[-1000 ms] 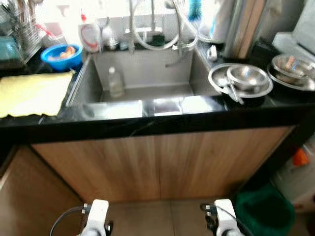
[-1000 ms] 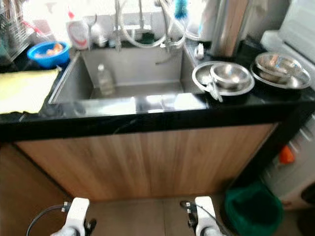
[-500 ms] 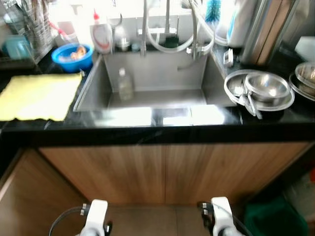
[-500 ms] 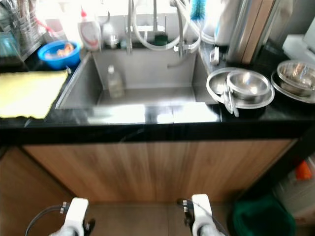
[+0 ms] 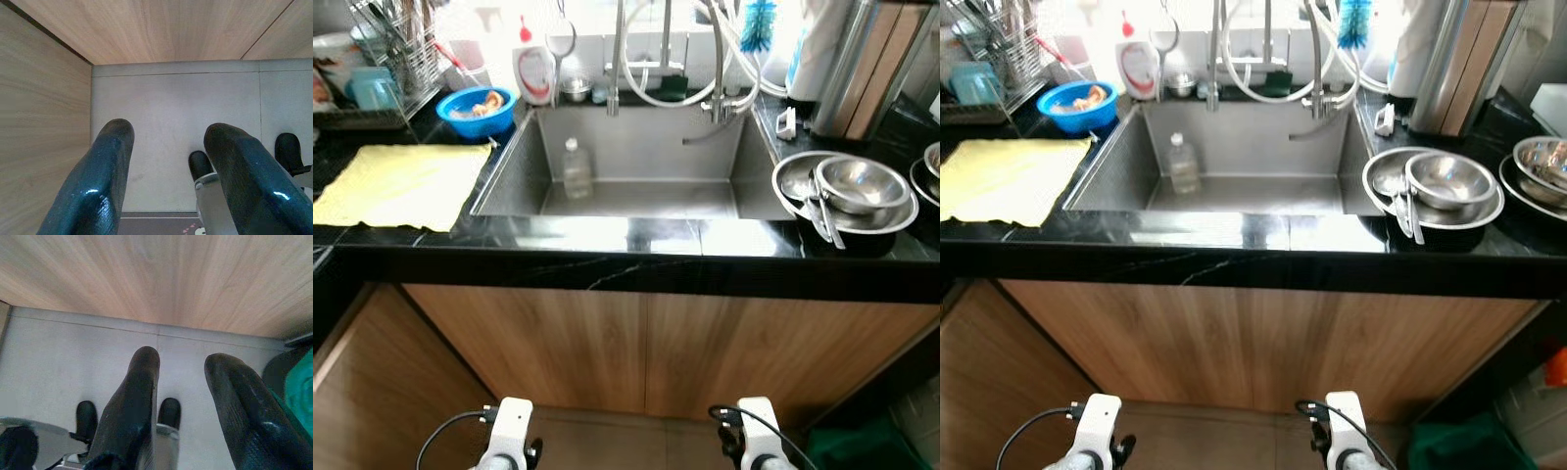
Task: Kitchen organization
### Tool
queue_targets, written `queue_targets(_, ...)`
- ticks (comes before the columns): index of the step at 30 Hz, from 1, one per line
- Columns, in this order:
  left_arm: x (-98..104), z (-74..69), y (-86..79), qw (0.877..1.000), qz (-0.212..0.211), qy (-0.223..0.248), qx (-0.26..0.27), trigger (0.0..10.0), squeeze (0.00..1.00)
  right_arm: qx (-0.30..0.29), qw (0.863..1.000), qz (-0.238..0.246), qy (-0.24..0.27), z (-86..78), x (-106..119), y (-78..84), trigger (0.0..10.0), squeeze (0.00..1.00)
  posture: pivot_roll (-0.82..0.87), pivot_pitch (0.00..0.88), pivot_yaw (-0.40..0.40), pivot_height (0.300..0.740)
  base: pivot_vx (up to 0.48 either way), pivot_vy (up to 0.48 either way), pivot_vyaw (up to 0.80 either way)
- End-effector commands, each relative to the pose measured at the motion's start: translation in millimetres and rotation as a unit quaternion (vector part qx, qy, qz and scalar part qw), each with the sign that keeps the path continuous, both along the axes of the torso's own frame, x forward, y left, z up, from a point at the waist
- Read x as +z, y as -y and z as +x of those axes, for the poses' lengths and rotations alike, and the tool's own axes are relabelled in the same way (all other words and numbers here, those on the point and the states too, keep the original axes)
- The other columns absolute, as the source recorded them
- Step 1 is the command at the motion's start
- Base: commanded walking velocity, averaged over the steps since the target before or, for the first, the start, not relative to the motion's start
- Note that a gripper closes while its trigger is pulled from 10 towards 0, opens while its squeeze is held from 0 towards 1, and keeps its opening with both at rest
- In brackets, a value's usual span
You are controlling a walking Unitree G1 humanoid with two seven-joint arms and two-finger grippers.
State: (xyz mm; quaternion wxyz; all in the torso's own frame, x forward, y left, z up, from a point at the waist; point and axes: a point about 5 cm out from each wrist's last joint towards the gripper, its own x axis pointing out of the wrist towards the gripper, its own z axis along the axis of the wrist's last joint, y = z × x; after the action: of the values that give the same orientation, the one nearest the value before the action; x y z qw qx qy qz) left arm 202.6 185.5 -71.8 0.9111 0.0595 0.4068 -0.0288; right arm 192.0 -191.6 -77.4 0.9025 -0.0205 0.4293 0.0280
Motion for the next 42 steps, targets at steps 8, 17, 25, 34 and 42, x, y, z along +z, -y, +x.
queue_targets(8,14.3,9.4,-20.9,0.997,0.024,0.075,-0.016,10.0,0.00,0.023,0.999,-0.024,0.043,6.6,5.5,-1.1,10.0,0.00,-0.10,0.000,0.055,0.740,0.000,0.000,0.00)
queue_targets(17,33.6,14.6,-44.3,0.985,0.032,0.168,0.016,10.0,0.00,0.027,0.996,-0.034,0.075,12.1,10.8,0.5,10.0,0.00,-0.12,0.000,0.054,0.740,0.000,0.000,0.00)
queue_targets(25,42.9,8.8,-39.2,0.972,0.026,0.235,0.006,10.0,0.00,-0.002,0.995,-0.055,0.088,9.8,11.1,5.3,10.0,0.00,-0.12,0.000,0.046,0.740,0.000,0.000,0.00)
queue_targets(34,50.2,8.3,-35.0,0.963,0.022,0.267,-0.001,10.0,0.00,-0.010,0.955,-0.065,0.290,39.4,60.6,26.7,10.0,0.00,-0.13,0.000,0.051,0.740,0.000,0.000,0.00)
queue_targets(42,58.4,9.0,-29.7,0.955,0.020,0.296,0.004,10.0,0.00,-0.010,0.949,-0.073,0.307,40.8,67.5,27.5,10.0,0.00,-0.12,0.000,0.044,0.740,0.000,0.000,0.00)
